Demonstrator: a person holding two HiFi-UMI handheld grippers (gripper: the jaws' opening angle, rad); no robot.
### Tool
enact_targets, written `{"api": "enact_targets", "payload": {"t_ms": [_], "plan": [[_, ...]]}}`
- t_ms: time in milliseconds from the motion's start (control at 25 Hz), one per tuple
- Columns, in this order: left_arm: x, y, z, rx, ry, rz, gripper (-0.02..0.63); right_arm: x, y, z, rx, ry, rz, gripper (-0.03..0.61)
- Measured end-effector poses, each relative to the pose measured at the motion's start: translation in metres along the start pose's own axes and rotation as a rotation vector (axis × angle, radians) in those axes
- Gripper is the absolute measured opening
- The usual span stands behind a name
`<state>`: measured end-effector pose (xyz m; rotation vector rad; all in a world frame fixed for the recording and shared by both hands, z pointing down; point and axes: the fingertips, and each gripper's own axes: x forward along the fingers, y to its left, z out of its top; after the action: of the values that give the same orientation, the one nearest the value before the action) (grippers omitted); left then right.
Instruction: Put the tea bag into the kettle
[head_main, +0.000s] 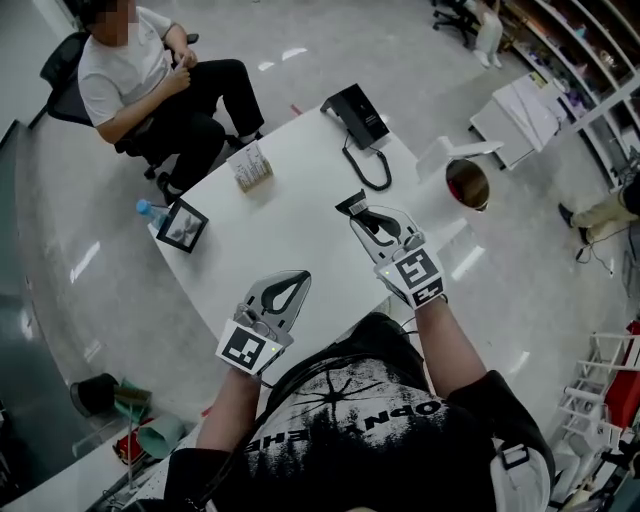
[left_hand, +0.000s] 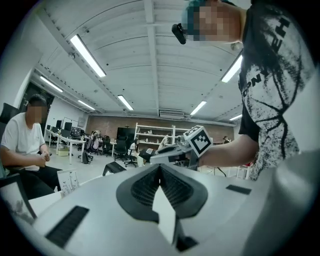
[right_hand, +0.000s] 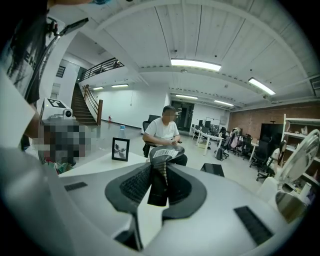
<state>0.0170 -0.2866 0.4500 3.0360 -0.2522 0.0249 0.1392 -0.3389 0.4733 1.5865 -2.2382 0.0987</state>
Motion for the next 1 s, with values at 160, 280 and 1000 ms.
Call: {"api": "enact_targets", "payload": {"t_ms": [160, 280, 1000], "plan": [[0.020, -0.011, 0.000, 0.019, 0.013, -0.021, 0.011, -0.014, -0.015, -0.002, 0.000, -0.020, -0.004, 0.080], [0.040, -0.020, -0.002, 0.026, 0.027, -0.011, 0.012, -0.027, -0.030, -0.005, -0.010, -0.032, 0.006, 0.080], [0.212, -0.085, -0.002, 0.088, 0.061, -0.079, 0.011, -0.136, -0.171, -0.042, -0.015, -0.086, -0.059, 0.080]]}}
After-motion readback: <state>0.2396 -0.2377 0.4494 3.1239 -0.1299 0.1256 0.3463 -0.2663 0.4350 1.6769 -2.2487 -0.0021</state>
